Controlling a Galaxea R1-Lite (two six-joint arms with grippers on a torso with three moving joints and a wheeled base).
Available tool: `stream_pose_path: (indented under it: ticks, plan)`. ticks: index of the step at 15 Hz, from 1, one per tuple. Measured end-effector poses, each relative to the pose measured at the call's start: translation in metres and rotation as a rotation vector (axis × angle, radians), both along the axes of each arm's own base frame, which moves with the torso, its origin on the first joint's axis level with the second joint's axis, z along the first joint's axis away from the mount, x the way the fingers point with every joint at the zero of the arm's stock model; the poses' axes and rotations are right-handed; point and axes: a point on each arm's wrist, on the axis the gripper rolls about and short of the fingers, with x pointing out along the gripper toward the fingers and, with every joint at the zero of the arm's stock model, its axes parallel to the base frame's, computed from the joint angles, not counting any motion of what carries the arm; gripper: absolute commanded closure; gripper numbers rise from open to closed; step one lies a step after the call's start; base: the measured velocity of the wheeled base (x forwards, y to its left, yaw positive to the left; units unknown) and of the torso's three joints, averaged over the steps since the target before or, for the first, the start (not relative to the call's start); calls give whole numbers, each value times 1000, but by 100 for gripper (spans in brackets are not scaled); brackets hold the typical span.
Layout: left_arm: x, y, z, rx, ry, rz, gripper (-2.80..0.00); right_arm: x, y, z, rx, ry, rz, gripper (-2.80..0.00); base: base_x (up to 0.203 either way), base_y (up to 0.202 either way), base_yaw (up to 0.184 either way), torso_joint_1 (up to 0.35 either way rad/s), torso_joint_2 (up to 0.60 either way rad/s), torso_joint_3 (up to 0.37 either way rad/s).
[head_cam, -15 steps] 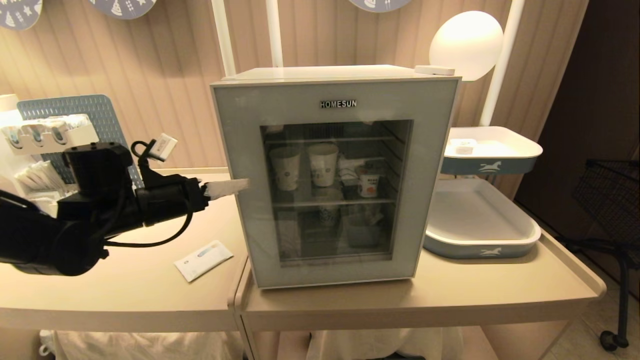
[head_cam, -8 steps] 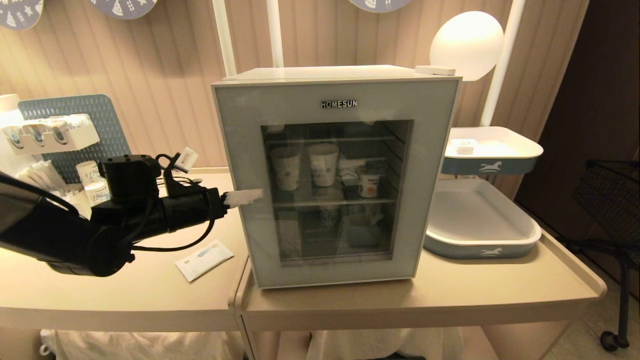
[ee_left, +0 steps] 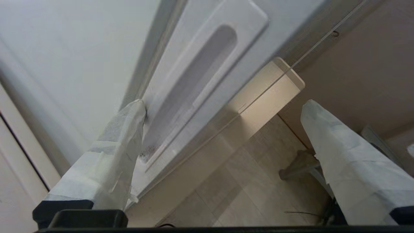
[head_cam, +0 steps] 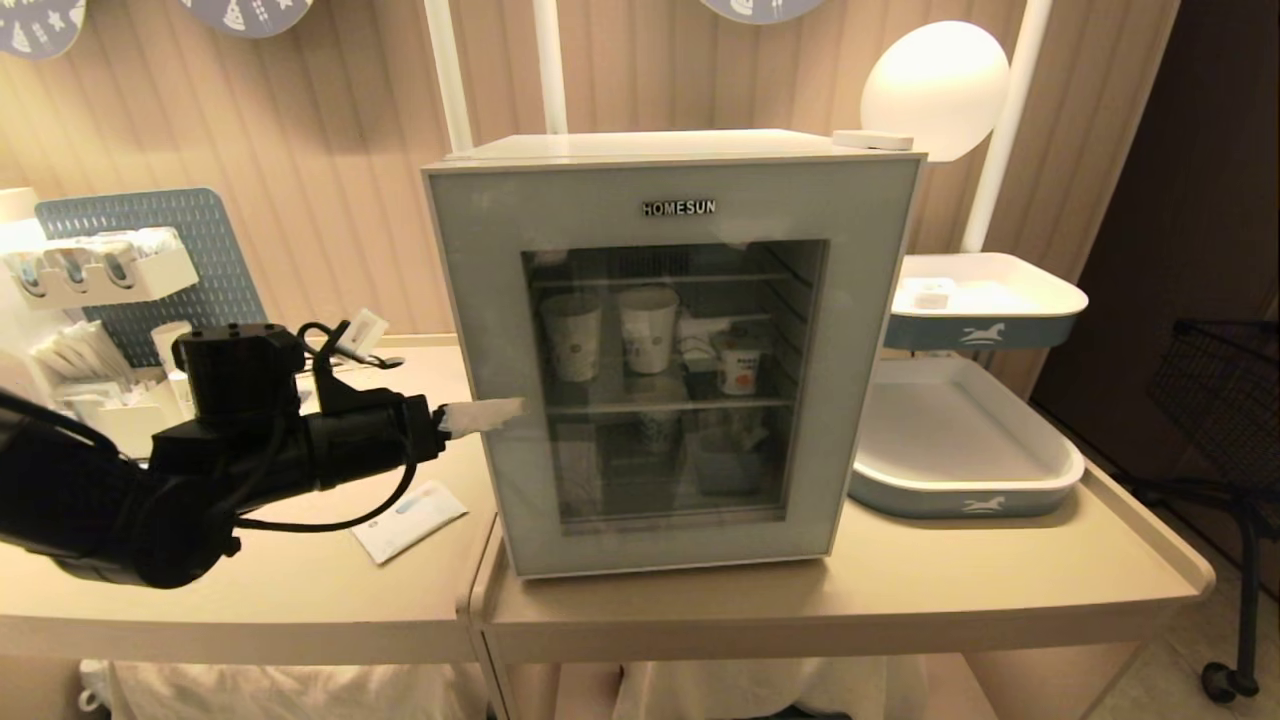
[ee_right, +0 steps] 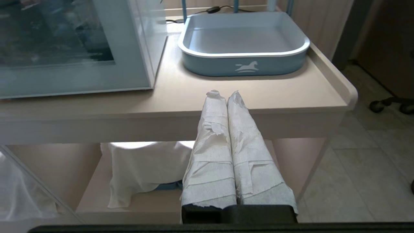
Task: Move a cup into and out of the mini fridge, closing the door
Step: Open the freezer door
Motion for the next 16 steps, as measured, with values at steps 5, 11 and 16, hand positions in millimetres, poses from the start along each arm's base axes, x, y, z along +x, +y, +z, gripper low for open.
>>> stream_pose_path:
  ticks: [5, 11, 16]
  plan:
    - [-19, 2, 6, 2, -6, 0, -280, 0, 0, 0, 0, 0, 2, 0, 0, 0, 0, 0, 0, 0]
    - [-35, 1, 16, 0, -21, -12, -280, 0, 0, 0, 0, 0, 0, 0, 0, 0, 0, 0, 0, 0]
    - [-36, 3, 18, 1, -30, -4, -280, 0, 0, 0, 0, 0, 0, 0, 0, 0, 0, 0, 0, 0]
